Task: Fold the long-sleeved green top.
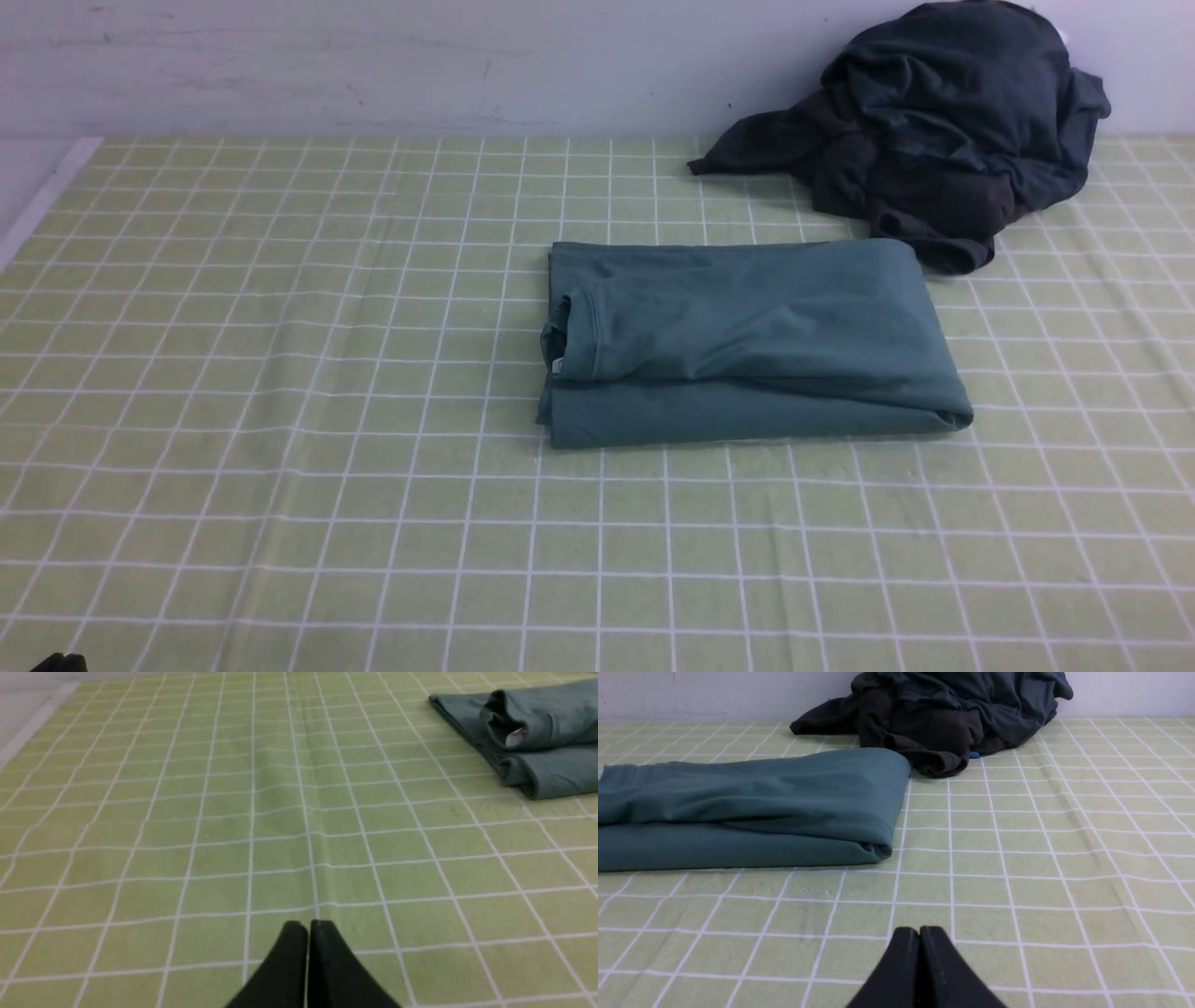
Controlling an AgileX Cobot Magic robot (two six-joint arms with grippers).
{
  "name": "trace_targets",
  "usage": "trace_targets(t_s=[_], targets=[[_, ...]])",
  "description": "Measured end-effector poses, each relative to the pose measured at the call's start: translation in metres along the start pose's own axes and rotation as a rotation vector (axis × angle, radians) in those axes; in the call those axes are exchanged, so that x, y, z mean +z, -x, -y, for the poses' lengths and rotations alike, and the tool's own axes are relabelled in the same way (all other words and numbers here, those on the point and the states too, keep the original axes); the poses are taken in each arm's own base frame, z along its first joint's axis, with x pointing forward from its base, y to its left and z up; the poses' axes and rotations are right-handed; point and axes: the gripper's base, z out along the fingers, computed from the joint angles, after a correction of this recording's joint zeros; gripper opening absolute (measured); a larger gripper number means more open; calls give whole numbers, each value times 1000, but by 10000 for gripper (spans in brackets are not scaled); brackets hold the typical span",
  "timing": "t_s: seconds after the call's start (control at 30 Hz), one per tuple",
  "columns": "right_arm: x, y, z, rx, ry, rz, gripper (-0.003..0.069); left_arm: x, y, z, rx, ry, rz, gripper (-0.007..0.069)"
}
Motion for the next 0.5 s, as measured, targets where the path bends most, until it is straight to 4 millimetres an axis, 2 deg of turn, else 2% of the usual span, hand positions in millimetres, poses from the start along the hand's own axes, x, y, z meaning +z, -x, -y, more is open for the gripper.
trace_targets(t_s=[0.5], targets=[[0, 0, 0, 0, 0, 0, -13, 0, 1, 0, -10, -2, 3, -3]])
